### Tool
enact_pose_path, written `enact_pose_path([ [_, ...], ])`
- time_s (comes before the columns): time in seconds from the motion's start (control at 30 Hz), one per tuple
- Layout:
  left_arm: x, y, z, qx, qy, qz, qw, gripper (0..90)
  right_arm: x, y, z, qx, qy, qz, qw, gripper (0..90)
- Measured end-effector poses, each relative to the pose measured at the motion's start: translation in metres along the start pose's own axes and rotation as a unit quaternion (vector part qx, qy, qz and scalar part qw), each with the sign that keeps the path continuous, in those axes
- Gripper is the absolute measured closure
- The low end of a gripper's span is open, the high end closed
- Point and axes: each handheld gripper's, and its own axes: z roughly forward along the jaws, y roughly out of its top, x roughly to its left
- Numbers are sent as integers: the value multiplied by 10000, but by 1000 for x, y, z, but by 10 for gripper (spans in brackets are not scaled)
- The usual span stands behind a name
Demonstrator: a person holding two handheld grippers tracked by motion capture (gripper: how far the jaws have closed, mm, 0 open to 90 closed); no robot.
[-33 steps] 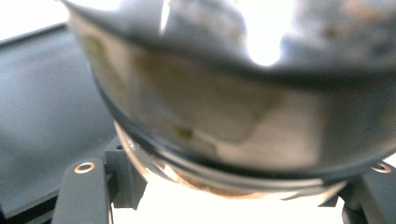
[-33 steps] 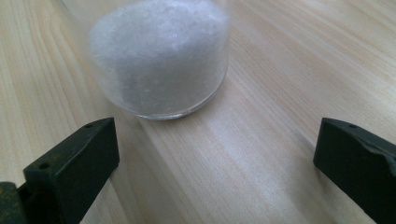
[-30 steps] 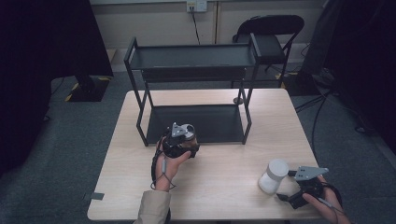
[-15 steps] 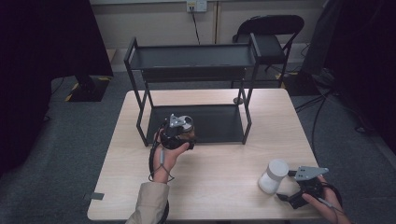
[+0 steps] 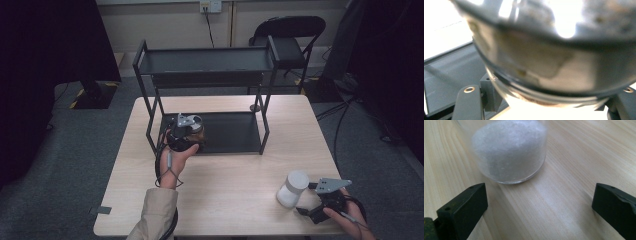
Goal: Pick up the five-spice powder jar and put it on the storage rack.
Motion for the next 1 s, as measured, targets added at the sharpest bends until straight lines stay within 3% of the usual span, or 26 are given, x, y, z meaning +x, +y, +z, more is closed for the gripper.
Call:
enact_pose_path([
  [1.0,8,54,-26,-81,170,29,9998,303,0,0,0,-1,1,2,10000,0],
])
